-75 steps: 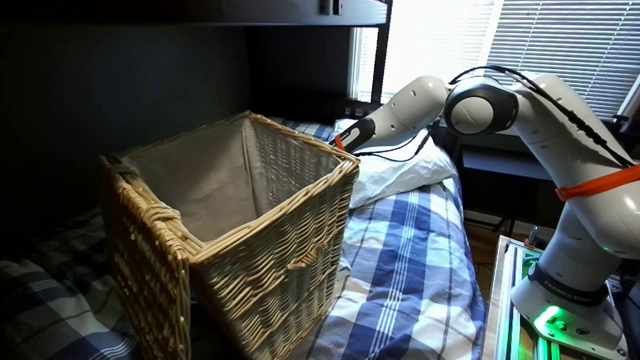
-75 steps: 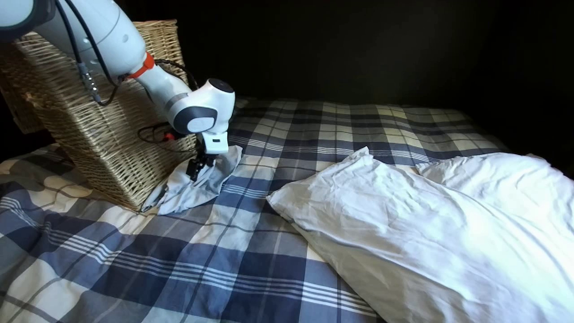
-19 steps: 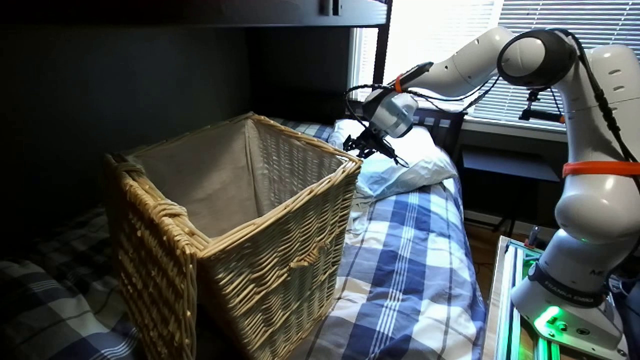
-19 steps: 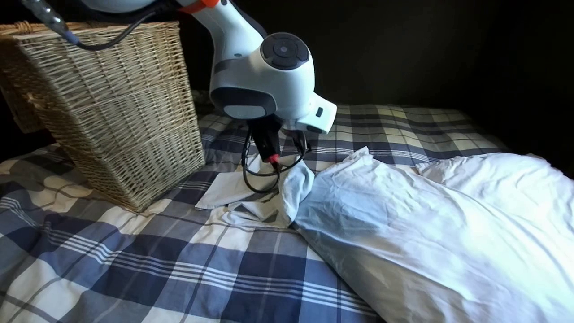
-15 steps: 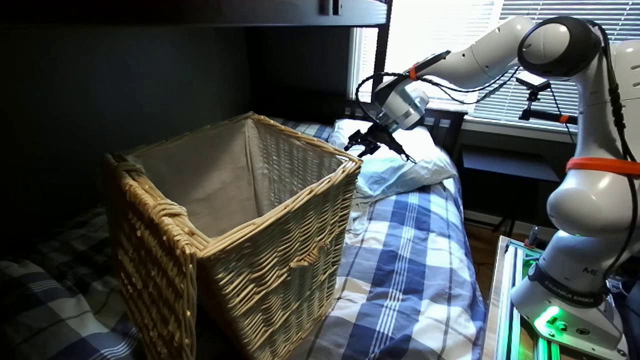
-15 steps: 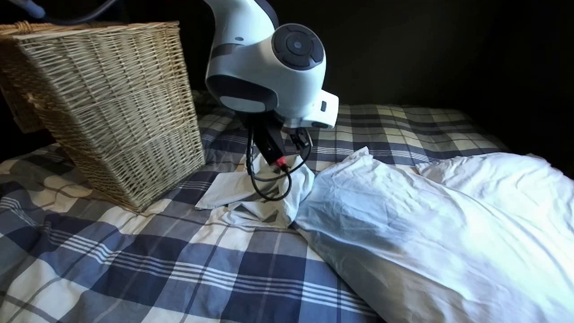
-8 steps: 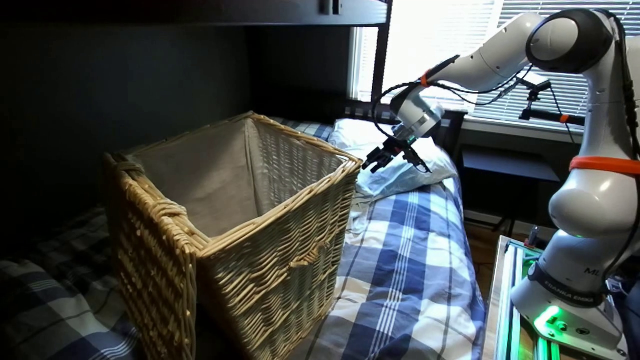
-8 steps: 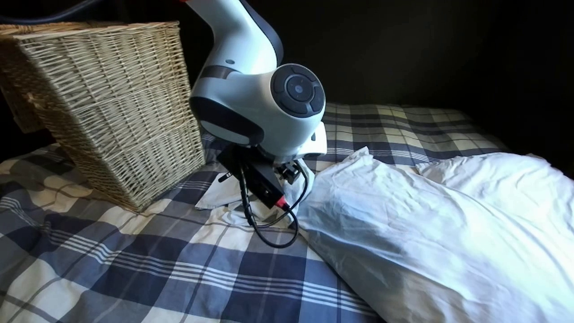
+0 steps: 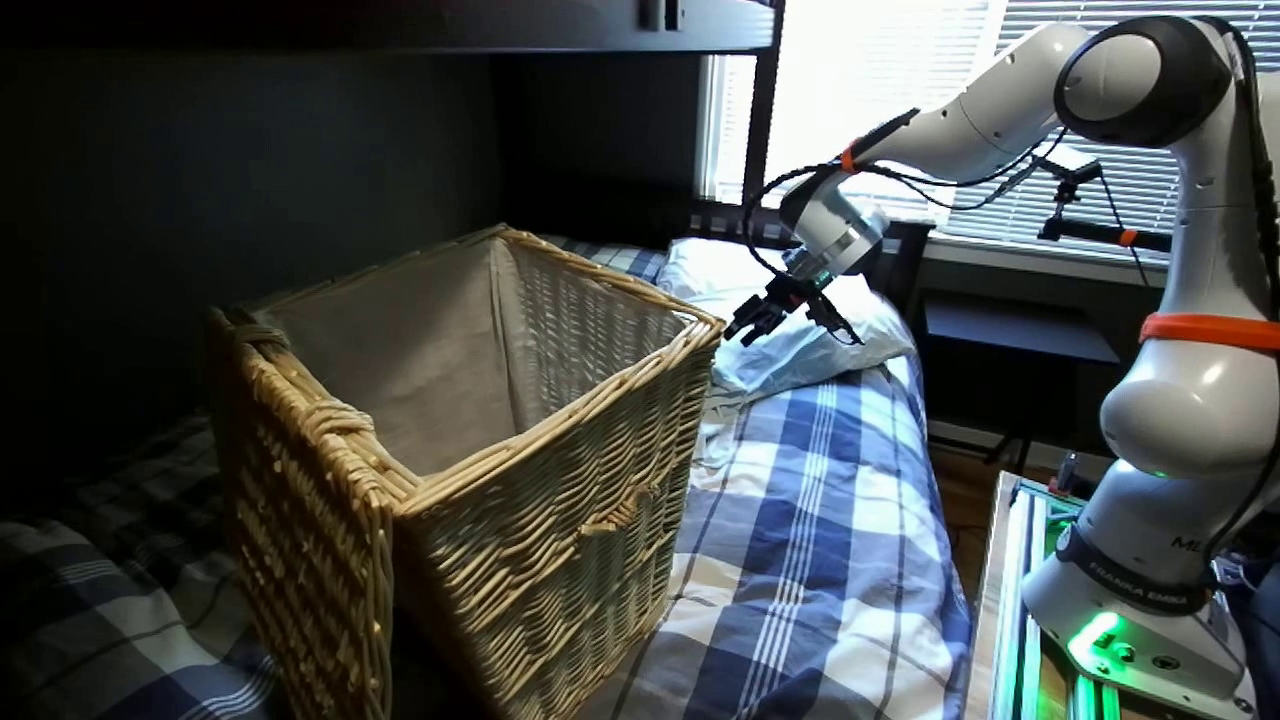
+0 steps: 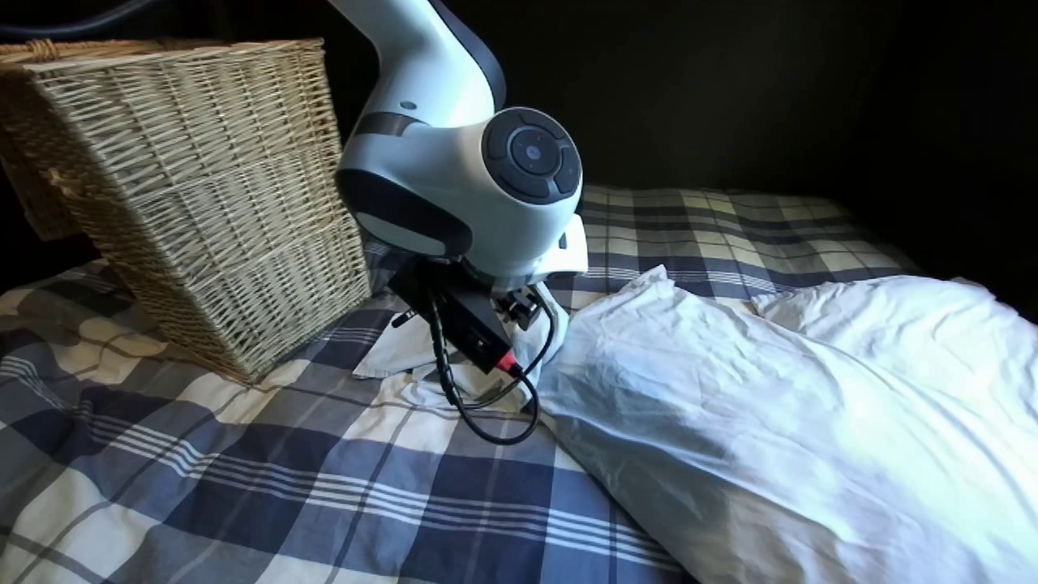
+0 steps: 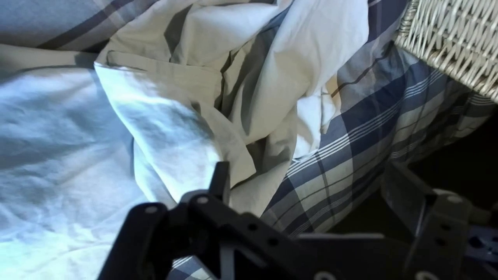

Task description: Move the pillow case to the right

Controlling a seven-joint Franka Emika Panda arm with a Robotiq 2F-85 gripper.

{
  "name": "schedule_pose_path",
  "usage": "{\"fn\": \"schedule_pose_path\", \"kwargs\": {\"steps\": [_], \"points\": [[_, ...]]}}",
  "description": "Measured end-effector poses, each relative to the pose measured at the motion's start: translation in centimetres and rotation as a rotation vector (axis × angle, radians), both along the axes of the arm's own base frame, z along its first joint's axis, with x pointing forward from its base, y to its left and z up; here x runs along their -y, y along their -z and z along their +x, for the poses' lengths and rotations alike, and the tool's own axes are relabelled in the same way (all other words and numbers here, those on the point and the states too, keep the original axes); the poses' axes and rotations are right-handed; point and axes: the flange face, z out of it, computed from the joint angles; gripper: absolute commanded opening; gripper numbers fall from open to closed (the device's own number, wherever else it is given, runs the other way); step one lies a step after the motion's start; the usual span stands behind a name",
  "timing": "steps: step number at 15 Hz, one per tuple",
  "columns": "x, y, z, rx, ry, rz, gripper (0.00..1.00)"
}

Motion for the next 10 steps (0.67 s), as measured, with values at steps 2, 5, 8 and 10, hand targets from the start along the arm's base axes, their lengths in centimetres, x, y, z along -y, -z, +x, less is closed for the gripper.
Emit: {"fn": "schedule_pose_path", "kwargs": {"steps": [2,5,8,10], "points": [[0.2,-0.2,0.1,0.003,-0.011,-0.034,1.00],[-0.7,-2.4,0.6,0.033,-0.034,-0.124,1.00],[-2.6,-5.9,0.6,0.072,-0.041,-0.260,1.00],[-4.1,-8.0,0.1,0.096,-0.039,-0.377,1.00]]}}
